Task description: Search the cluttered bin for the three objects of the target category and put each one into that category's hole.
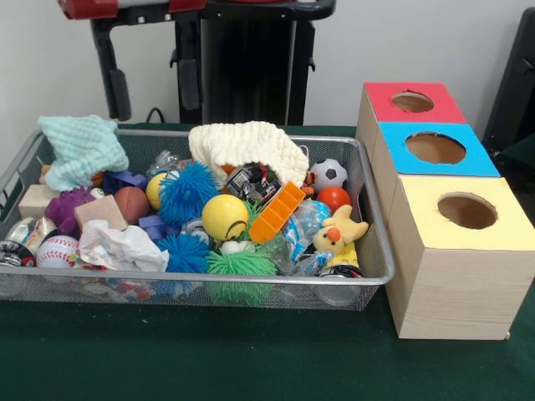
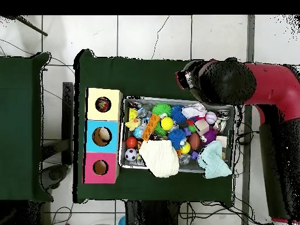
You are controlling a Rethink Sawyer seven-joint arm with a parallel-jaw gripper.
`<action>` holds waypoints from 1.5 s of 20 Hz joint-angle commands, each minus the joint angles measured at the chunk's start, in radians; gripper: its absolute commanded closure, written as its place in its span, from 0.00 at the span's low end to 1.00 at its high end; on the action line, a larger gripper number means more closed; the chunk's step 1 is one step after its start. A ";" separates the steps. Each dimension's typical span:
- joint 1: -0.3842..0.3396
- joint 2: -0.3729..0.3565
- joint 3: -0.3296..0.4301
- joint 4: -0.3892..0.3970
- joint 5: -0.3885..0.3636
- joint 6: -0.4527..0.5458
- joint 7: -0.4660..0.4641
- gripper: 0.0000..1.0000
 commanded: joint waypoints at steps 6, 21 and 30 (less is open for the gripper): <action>-0.047 0.107 0.007 0.149 -0.158 -0.166 -0.214 0.00; -0.016 0.094 -0.054 0.256 -0.217 -0.330 -0.040 0.00; -0.069 0.143 -0.003 0.229 -0.158 -0.265 -0.132 0.00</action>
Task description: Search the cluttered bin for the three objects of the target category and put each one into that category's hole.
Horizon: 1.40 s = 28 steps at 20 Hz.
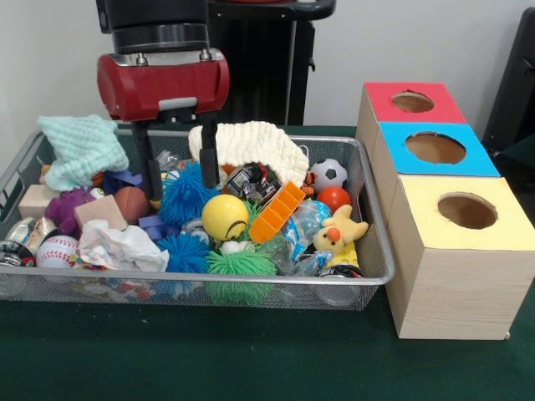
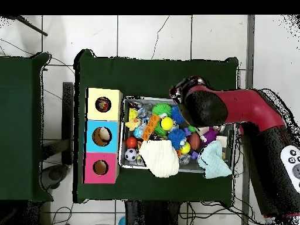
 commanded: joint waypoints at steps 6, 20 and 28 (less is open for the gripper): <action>-0.067 0.138 0.030 -0.025 -0.014 0.084 -0.228 0.00; -0.086 0.202 0.062 -0.106 -0.036 0.120 -0.305 0.00; -0.081 0.211 0.059 -0.109 -0.059 0.103 -0.305 0.00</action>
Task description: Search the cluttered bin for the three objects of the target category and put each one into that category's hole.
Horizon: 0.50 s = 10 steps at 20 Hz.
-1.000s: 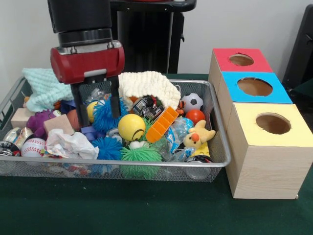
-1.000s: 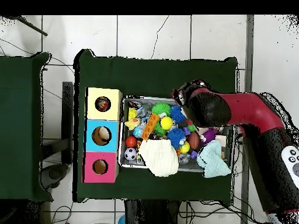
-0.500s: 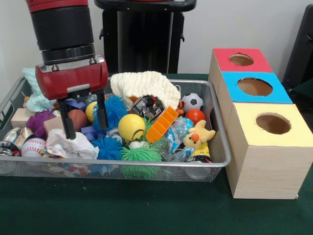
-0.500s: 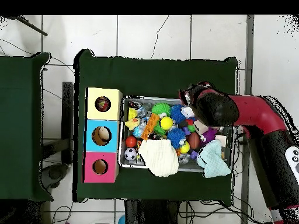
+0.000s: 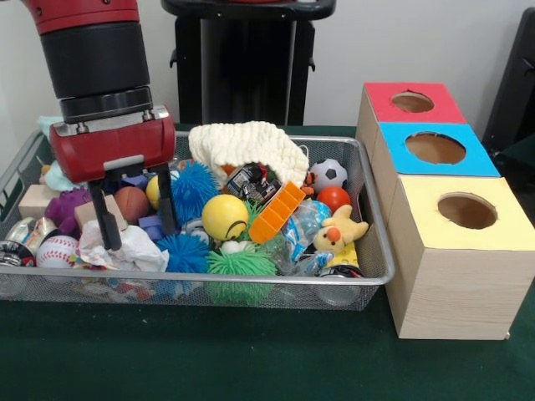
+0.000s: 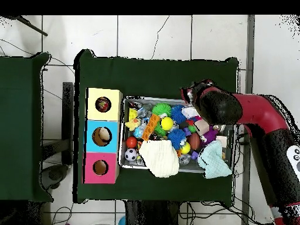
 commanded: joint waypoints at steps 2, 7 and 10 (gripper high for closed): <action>0.009 0.052 0.027 -0.034 -0.064 0.094 -0.297 0.00; -0.005 0.077 0.027 -0.028 -0.082 0.070 -0.307 0.00; -0.013 0.085 0.031 -0.025 -0.089 0.066 -0.321 0.00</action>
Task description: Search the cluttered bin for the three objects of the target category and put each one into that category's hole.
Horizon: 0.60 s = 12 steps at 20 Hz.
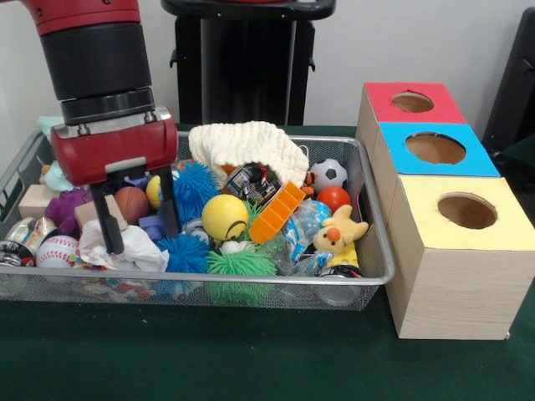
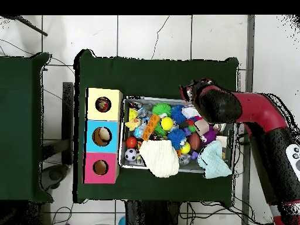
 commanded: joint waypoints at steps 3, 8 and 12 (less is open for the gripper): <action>-0.025 0.054 0.008 0.011 -0.097 0.067 -0.317 0.00; -0.055 0.032 0.002 0.077 -0.124 0.044 -0.304 0.00; -0.081 0.055 0.021 0.077 -0.139 0.048 -0.338 0.00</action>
